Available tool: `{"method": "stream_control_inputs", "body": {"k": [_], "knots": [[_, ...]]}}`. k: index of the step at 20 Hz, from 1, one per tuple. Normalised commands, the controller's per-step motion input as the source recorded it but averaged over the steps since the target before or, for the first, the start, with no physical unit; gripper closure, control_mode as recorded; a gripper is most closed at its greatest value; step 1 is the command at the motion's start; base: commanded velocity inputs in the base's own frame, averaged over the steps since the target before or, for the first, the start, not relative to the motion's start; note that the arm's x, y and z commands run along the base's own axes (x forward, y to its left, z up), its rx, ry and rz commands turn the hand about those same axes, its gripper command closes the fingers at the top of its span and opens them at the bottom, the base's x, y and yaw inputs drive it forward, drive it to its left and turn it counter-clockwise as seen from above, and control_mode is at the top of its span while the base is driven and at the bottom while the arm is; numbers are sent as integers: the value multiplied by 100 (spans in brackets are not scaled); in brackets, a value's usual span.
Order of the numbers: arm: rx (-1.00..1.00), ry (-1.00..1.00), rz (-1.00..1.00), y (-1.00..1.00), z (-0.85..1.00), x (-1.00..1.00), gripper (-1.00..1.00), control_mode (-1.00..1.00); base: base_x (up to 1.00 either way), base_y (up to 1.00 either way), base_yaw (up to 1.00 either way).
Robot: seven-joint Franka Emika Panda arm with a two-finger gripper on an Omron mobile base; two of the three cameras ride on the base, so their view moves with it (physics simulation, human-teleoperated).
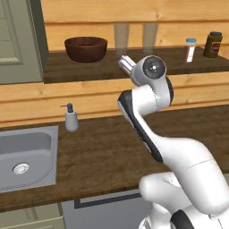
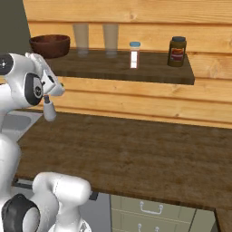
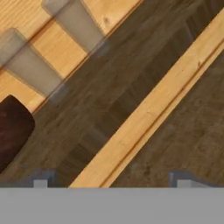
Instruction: Pick up the bowls on the counter and stack them on top of one another in the open cabinet. Place the smaller bowl on top of the larger bowl.
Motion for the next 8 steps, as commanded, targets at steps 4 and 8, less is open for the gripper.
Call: {"method": "stream_control_inputs", "body": {"k": [4,8], "knots": [[-2,16,0,-100,-100,-100,-100,-100,0,0,0],[5,15,-3,-100,-100,-89,-100,-100,0,0,0]]}}
